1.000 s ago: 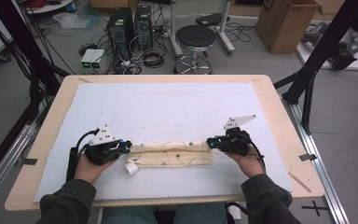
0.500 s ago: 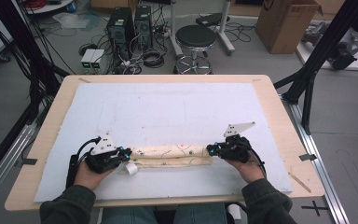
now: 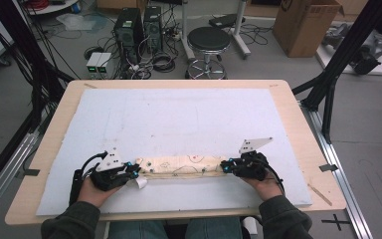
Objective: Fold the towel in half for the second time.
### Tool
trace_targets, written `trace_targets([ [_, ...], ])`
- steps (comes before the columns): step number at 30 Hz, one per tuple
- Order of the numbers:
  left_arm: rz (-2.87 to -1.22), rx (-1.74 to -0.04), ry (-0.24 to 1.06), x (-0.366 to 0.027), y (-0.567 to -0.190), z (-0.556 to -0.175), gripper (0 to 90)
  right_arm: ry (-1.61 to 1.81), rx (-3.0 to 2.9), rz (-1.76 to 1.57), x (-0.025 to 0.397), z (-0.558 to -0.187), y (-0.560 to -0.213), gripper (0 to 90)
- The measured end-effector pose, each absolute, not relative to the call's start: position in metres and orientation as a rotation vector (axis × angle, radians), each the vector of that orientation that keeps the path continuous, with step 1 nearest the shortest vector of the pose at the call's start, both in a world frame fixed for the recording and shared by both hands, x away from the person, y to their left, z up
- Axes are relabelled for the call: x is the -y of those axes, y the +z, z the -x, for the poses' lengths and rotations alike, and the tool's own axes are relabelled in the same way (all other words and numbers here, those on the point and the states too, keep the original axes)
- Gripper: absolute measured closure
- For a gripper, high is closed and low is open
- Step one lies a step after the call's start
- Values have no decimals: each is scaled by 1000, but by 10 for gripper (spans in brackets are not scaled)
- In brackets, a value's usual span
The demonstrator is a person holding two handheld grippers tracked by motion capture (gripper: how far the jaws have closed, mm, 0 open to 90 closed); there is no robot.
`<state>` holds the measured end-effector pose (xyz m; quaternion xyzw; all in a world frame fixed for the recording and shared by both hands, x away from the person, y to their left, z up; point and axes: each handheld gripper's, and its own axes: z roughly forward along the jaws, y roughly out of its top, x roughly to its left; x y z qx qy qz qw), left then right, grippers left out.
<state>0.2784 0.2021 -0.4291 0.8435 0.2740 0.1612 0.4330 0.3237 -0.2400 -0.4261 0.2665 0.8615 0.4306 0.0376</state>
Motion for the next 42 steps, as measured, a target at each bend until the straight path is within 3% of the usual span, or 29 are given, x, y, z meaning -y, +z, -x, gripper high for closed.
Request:
trace_targets([
  [4, -2092, -684, 383, -203, -428, -277, 768, 1318, -2654, -823, 240, -321, -428, 798],
  [10, -2067, -668, 329, -208, -422, -272, 615, 1370, -2664, -806, 242, -319, -424, 622],
  [15, -2033, -638, 326, -209, -411, -270, 565, 1412, -2630, -804, 246, -318, -411, 569],
  [28, -2030, -671, 322, -189, -411, -299, 637, 1385, -2653, -755, 214, -337, -404, 564],
  [42, -2116, -717, 282, -187, -436, -303, 599, 1255, -2720, -738, 195, -341, -429, 517],
])
